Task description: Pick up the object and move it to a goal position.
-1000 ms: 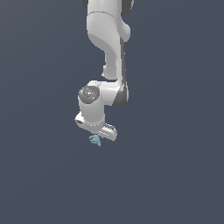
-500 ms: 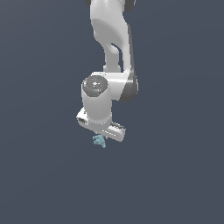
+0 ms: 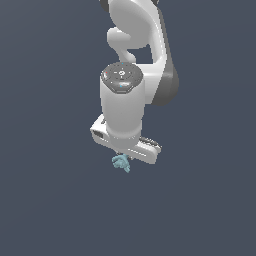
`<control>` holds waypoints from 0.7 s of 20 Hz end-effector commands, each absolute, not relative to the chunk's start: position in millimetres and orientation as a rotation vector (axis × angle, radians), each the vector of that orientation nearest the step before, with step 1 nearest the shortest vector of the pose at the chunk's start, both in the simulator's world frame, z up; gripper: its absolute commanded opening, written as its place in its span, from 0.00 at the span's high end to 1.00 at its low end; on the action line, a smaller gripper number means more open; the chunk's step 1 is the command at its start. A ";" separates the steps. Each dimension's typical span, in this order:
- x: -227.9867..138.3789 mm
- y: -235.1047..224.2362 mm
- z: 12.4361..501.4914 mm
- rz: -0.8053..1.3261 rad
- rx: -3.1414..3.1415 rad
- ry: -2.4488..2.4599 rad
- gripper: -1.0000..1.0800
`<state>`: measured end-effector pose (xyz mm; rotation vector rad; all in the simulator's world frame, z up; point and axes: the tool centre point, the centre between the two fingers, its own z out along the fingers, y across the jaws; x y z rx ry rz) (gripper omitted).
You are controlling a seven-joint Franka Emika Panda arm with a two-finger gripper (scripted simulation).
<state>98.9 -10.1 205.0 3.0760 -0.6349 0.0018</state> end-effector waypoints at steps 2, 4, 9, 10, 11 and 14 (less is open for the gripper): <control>110.7 -0.2 226.5 0.000 3.075 -0.636 1.00; 116.8 4.7 237.1 0.000 3.076 -0.636 1.00; 130.1 15.2 259.5 0.000 3.076 -0.636 1.00; 132.3 16.9 263.1 0.000 3.076 -0.636 1.00; 134.3 18.4 266.3 0.000 3.076 -0.636 1.00; 139.2 22.1 274.1 0.000 3.076 -0.635 1.00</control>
